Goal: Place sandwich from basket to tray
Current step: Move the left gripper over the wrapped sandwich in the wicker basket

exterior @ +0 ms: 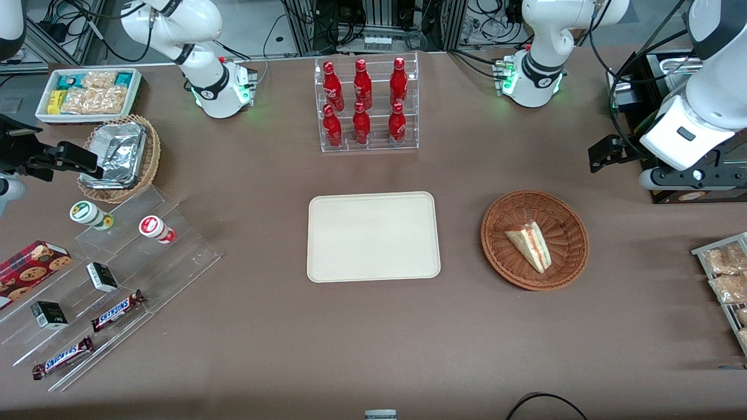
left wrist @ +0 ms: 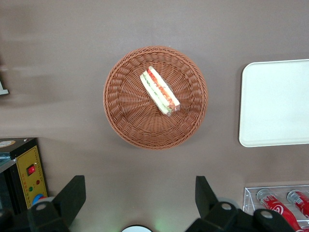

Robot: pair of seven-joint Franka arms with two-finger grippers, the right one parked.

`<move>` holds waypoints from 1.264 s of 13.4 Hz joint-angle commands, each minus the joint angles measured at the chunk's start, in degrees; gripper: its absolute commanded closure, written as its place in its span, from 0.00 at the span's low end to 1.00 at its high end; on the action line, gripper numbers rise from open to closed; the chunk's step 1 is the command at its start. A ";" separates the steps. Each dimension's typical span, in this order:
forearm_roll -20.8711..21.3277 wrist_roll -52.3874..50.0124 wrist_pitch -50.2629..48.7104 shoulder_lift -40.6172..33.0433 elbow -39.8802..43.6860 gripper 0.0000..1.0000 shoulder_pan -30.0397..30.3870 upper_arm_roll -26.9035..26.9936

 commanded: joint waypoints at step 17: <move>-0.37 -10.66 34.11 3.11 -28.03 0.00 -2.99 0.50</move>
